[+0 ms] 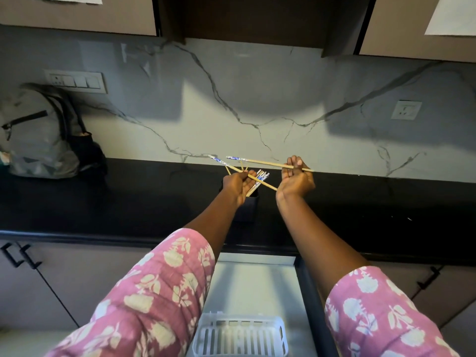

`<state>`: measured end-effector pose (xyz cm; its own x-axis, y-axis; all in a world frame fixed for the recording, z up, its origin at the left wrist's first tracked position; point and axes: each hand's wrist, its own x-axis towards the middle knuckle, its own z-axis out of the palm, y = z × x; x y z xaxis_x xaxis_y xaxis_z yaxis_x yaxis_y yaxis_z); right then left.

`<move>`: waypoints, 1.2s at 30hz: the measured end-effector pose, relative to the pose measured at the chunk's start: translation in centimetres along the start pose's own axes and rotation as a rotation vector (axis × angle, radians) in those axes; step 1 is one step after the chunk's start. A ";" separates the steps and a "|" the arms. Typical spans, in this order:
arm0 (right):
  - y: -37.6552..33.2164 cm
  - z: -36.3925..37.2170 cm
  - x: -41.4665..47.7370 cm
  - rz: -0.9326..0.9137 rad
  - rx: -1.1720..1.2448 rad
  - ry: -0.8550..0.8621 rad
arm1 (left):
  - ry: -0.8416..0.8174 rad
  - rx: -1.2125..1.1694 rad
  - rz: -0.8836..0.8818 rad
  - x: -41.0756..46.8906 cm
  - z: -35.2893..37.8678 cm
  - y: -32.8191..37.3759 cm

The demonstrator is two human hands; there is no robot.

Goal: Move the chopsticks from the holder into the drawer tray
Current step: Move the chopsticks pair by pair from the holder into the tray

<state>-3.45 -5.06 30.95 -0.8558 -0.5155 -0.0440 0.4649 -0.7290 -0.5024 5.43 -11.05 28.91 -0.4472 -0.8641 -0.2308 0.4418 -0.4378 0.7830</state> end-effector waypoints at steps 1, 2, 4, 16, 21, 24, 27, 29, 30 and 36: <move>0.2 -0.3 -0.3 0.032 -0.008 0.014 | 0.011 -0.004 0.000 0.1 0.0 0.0; 0.3 -0.7 -0.5 0.065 -0.018 0.033 | 0.025 -0.005 -0.011 0.2 -0.1 0.0; 0.5 -1.2 -0.8 0.132 -0.063 0.068 | 0.053 -0.003 -0.031 0.3 -0.2 -0.2; 2.4 -3.0 -1.3 0.518 -0.172 0.305 | 0.093 0.095 0.048 0.1 -0.5 -1.3; 2.3 -3.2 -2.3 0.566 -0.293 0.352 | 0.112 0.192 0.126 0.1 -0.6 -1.6; 2.0 -2.9 -3.2 0.637 -0.255 0.322 | 0.111 0.231 0.139 0.1 -0.9 -1.7; 1.9 -3.4 -3.2 0.697 -0.246 0.324 | 0.120 0.242 0.153 0.1 -1.1 -1.8; 1.8 -3.7 -3.1 0.706 -0.418 0.264 | 0.147 0.314 0.191 0.3 -1.2 -1.9; 1.7 -3.6 -3.1 0.675 -0.544 0.229 | 0.165 0.378 0.225 0.3 -1.4 -1.9; 1.0 -2.9 -2.0 -0.594 -1.731 -0.300 | 0.121 0.986 0.418 0.3 -3.1 -1.7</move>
<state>-1.93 -3.38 28.02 -0.6456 -0.5900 0.4849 -0.7315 0.2953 -0.6146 6.99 -11.34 25.72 -0.3021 -0.9415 0.1492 -0.3044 0.2436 0.9209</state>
